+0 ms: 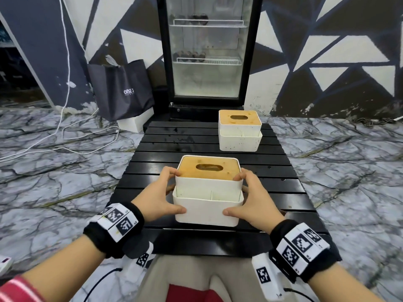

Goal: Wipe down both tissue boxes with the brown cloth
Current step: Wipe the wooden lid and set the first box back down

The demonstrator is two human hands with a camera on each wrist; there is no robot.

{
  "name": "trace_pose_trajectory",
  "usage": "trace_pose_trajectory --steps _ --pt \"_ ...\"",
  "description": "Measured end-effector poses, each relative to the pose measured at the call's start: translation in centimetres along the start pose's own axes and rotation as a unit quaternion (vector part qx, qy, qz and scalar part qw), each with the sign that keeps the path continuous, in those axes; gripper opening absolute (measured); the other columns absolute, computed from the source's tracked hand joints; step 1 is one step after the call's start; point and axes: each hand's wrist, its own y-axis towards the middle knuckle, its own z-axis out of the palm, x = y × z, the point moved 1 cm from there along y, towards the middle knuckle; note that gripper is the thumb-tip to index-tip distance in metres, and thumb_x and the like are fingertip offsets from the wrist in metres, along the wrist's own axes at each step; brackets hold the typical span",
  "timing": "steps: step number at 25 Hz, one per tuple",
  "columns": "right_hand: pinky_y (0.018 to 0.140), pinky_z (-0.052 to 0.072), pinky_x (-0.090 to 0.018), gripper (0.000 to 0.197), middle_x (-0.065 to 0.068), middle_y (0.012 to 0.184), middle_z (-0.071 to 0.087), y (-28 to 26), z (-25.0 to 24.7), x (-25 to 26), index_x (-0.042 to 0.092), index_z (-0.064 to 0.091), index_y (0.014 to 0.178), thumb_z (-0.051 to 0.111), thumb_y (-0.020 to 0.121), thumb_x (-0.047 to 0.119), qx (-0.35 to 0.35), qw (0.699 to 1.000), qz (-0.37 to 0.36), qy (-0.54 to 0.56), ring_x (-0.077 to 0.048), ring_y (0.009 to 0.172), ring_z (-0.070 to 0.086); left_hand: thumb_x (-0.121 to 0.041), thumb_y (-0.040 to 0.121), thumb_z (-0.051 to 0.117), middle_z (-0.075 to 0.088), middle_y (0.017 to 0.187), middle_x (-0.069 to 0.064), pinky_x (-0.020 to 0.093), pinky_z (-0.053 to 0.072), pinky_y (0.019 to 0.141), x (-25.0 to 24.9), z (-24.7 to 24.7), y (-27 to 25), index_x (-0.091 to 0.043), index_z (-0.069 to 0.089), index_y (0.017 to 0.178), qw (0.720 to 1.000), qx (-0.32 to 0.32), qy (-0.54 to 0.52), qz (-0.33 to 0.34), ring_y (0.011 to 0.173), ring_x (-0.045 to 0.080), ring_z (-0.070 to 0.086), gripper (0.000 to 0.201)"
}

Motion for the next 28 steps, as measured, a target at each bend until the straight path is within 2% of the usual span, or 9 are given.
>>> trace_pose_trajectory --steps 3,5,7,10,15,19,23,25,28 --pt "0.087 0.027 0.002 0.065 0.009 0.127 0.031 -0.4 0.4 -0.7 0.023 0.040 0.097 0.085 0.051 0.018 -0.001 0.995 -0.031 -0.094 0.006 0.110 0.032 -0.003 0.062 0.083 0.052 0.122 -0.014 0.025 0.045 0.100 1.1 1.1 -0.1 -0.040 0.035 0.114 1.000 -0.013 0.020 0.006 0.120 0.004 0.052 0.079" --pt "0.082 0.019 0.007 0.062 0.012 0.135 0.023 -0.8 0.6 -1.0 0.022 0.040 0.101 0.083 0.056 0.017 0.015 0.990 -0.041 -0.136 0.013 0.109 0.024 -0.004 0.063 0.082 0.050 0.128 -0.012 0.017 0.042 0.100 1.7 1.7 -0.3 -0.039 0.034 0.121 0.999 -0.016 0.036 0.007 0.122 0.002 0.049 0.083" --pt "0.087 0.021 0.000 0.062 0.014 0.143 0.011 -1.1 0.9 -1.5 0.025 0.039 0.109 0.080 0.062 0.018 0.042 0.984 -0.041 -0.166 0.005 0.120 0.027 -0.008 0.066 0.082 0.045 0.134 -0.014 0.011 0.035 0.100 2.2 2.0 -0.4 -0.036 0.033 0.127 0.997 -0.017 0.080 0.018 0.124 0.001 0.046 0.083" --pt "0.094 0.026 -0.013 0.067 0.012 0.152 0.001 -1.4 1.1 -1.9 0.028 0.037 0.120 0.076 0.068 0.020 0.055 0.980 -0.032 -0.188 -0.010 0.129 0.037 -0.011 0.068 0.081 0.041 0.138 -0.016 0.018 0.034 0.105 2.6 2.2 -0.5 -0.037 0.033 0.129 0.994 -0.019 0.103 0.030 0.126 0.004 0.044 0.081" --pt "0.094 0.030 -0.016 0.065 0.013 0.153 -0.001 -1.4 0.9 -1.8 0.030 0.036 0.120 0.076 0.069 0.022 0.062 0.980 -0.030 -0.189 -0.014 0.127 0.041 -0.013 0.070 0.080 0.037 0.139 -0.017 0.021 0.034 0.107 2.5 2.1 -0.5 -0.038 0.031 0.129 0.993 -0.014 0.110 0.032 0.127 0.003 0.042 0.081" --pt "0.097 0.030 -0.019 0.052 0.012 0.150 0.017 -1.2 -0.5 -1.5 0.032 0.044 0.118 0.072 0.074 0.034 0.076 0.982 -0.047 -0.165 -0.006 0.125 0.038 -0.033 0.074 0.077 0.031 0.137 -0.020 0.020 0.031 0.106 1.9 2.2 -0.6 -0.028 0.028 0.140 0.992 -0.031 0.118 0.028 0.125 -0.001 0.036 0.083" --pt "0.095 0.037 -0.025 0.031 0.004 0.127 0.050 0.3 -4.3 -3.1 0.022 0.054 0.117 0.058 0.087 0.028 -0.049 0.981 -0.054 -0.182 -0.014 0.113 0.050 -0.043 0.085 0.062 0.034 0.136 -0.017 0.022 0.031 0.100 0.9 2.6 0.6 -0.026 0.023 0.144 0.992 -0.082 0.092 0.009 0.122 -0.001 0.034 0.073" --pt "0.095 0.035 -0.024 0.039 0.001 0.128 0.049 1.1 -5.4 -5.0 0.022 0.051 0.121 0.061 0.085 0.029 -0.009 0.969 0.012 -0.248 -0.018 0.115 0.048 -0.044 0.087 0.058 0.036 0.138 -0.012 0.024 0.031 0.102 0.8 2.9 1.4 -0.022 0.024 0.144 0.993 -0.081 0.084 -0.003 0.124 0.003 0.035 0.071" --pt "0.104 0.034 -0.039 0.056 0.001 0.135 0.041 1.5 -4.8 -7.8 0.029 0.043 0.129 0.066 0.078 0.036 0.108 0.934 0.088 -0.328 -0.023 0.124 0.039 -0.050 0.085 0.057 0.035 0.146 -0.001 0.037 0.035 0.108 1.2 3.3 2.3 -0.021 0.019 0.147 0.994 -0.081 0.064 -0.031 0.128 0.018 0.043 0.078"
